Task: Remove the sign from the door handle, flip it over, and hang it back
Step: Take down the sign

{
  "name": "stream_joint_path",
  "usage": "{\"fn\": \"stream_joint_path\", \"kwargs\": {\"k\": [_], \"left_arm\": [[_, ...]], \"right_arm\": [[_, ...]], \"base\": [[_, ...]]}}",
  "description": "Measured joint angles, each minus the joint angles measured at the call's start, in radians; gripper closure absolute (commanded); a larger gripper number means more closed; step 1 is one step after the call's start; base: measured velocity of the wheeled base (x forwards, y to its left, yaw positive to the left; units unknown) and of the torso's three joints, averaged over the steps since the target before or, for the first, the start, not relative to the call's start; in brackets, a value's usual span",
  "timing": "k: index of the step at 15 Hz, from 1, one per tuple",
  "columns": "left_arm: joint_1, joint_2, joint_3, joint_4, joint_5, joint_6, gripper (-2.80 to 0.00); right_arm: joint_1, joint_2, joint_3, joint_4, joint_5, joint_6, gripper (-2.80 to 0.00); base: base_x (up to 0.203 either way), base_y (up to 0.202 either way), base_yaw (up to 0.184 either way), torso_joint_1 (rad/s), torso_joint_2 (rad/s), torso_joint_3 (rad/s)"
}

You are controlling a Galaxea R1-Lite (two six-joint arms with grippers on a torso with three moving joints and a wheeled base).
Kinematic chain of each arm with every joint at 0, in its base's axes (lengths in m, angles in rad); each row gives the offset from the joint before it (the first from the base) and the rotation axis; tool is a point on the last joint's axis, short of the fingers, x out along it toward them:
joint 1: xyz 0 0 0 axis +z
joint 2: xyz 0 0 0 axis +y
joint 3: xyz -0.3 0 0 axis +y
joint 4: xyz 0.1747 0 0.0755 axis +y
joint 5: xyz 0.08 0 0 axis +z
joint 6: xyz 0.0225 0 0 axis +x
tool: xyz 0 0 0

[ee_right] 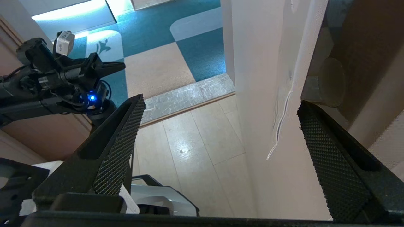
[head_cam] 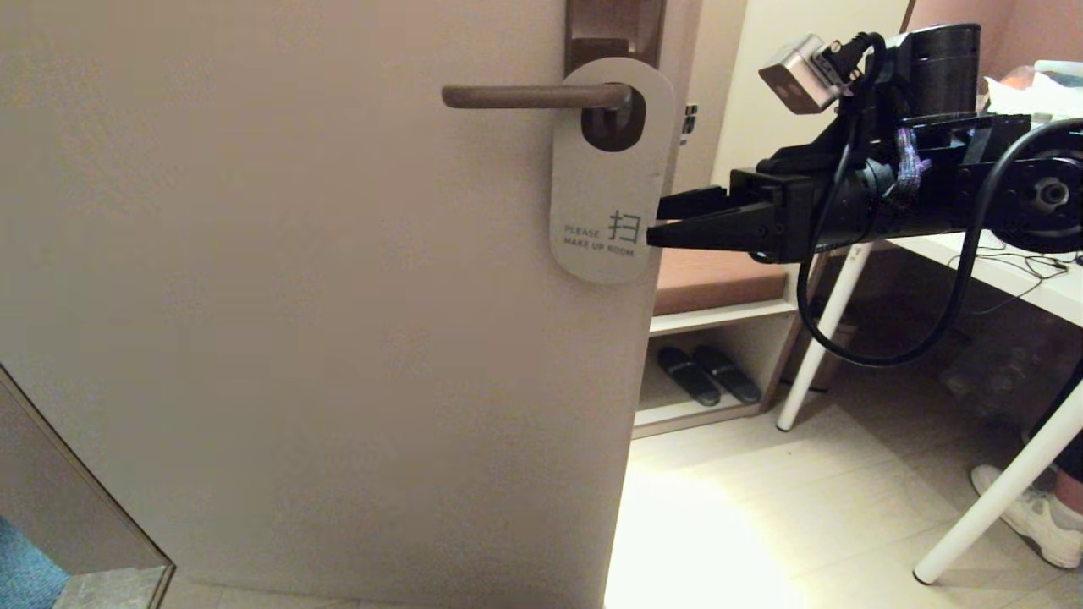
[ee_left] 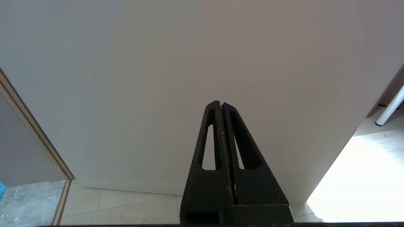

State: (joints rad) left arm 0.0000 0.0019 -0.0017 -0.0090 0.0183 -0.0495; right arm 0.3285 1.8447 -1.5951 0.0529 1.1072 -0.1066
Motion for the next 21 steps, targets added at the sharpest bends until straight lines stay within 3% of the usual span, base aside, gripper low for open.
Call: {"fn": "stream_joint_path", "kwargs": {"k": [7, 16, 21], "left_arm": [[0.0, 0.0, 0.0, 0.0, 0.0, 0.0, 0.0], [0.0, 0.0, 0.0, 0.0, 0.0, 0.0, 0.0], [0.0, 0.0, 0.0, 0.0, 0.0, -0.001, 0.0]], "right_arm": [[0.039, 0.04, 0.01, -0.177, -0.001, 0.0, -2.8], [0.047, 0.069, 0.002, -0.22, -0.012, 0.001, -2.8], [0.065, 0.085, -0.002, -0.245, -0.099, 0.022, -2.8]], "base": [[0.0, 0.0, 0.0, 0.0, 0.0, 0.0], [0.0, 0.0, 0.0, 0.0, 0.0, 0.0], [0.0, 0.0, 0.0, 0.0, 0.0, 0.0]]}}
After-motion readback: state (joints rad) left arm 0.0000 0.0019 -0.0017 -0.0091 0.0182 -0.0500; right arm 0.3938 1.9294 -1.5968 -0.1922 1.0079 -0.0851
